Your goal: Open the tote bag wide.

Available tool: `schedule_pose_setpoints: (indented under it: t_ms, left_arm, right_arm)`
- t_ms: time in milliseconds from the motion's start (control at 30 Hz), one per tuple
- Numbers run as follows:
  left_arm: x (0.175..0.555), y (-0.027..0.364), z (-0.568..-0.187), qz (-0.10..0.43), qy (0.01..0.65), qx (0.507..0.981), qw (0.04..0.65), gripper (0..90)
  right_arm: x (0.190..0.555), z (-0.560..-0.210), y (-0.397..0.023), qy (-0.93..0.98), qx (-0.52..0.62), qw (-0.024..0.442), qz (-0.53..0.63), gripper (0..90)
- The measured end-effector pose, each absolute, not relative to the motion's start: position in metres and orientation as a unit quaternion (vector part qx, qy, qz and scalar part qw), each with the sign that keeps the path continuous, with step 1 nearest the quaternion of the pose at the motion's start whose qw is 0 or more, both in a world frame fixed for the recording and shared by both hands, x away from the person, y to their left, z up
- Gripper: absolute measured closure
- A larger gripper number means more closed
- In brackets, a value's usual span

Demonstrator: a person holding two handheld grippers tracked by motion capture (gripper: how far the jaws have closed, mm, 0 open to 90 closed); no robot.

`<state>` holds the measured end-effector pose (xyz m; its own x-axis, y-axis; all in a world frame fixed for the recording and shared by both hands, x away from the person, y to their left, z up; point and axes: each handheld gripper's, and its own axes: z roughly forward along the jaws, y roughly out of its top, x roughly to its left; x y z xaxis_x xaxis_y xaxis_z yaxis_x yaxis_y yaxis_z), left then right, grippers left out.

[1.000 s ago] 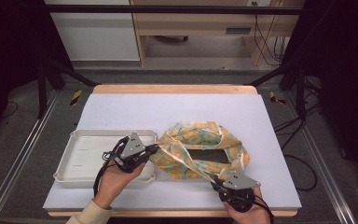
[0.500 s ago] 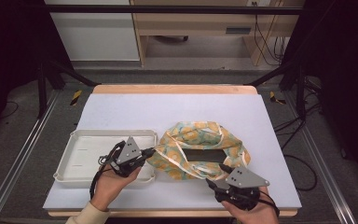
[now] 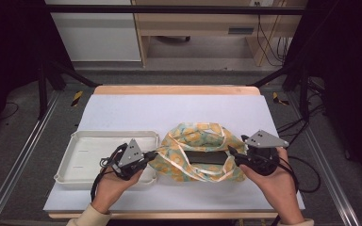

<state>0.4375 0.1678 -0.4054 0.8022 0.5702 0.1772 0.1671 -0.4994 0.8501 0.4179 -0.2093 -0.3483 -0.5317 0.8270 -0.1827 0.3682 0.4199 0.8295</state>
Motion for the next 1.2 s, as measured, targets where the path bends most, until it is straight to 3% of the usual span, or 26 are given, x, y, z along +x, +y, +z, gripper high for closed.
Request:
schedule_pose_setpoints:
  t_ms: [233,400,500,667,833,1000,1033,1133,1167,1200]
  left_arm:
    - [0.437,0.168,-0.403,0.227,0.22,0.834,0.453,90.0]
    - [0.435,0.166,-0.402,0.224,0.219,0.832,0.457,90.0]
    - [0.434,0.166,-0.401,0.224,0.217,0.833,0.457,90.0]
    - [0.432,0.166,-0.398,0.225,0.216,0.829,0.465,90.0]
    - [0.431,0.168,-0.397,0.224,0.217,0.826,0.469,90.0]
    - [0.428,0.171,-0.387,0.231,0.216,0.817,0.483,90.0]
    - [0.427,0.172,-0.385,0.232,0.215,0.815,0.486,90.0]
    - [0.426,0.175,-0.381,0.226,0.216,0.811,0.495,90.0]
    - [0.426,0.175,-0.381,0.226,0.216,0.811,0.495,90.0]
    - [0.425,0.175,-0.38,0.222,0.216,0.812,0.496,90.0]
  right_arm:
    - [0.419,-0.383,-0.21,0.812,0.382,0.256,0.358,47.7]
    - [0.396,-0.407,-0.201,0.835,0.354,0.228,0.353,49.2]
    - [0.394,-0.412,-0.198,0.845,0.346,0.221,0.342,46.5]
    - [0.398,-0.4,-0.188,0.856,0.317,0.204,0.354,33.0]
    - [0.403,-0.394,-0.175,0.866,0.29,0.207,0.35,31.7]
    - [0.412,-0.408,-0.15,0.887,0.269,0.182,0.329,30.1]
    - [0.413,-0.411,-0.147,0.889,0.269,0.18,0.324,31.1]
    - [0.414,-0.416,-0.144,0.891,0.277,0.202,0.298,47.3]
    - [0.414,-0.416,-0.144,0.891,0.277,0.202,0.298,47.3]
    - [0.416,-0.416,-0.146,0.883,0.291,0.209,0.302,67.5]
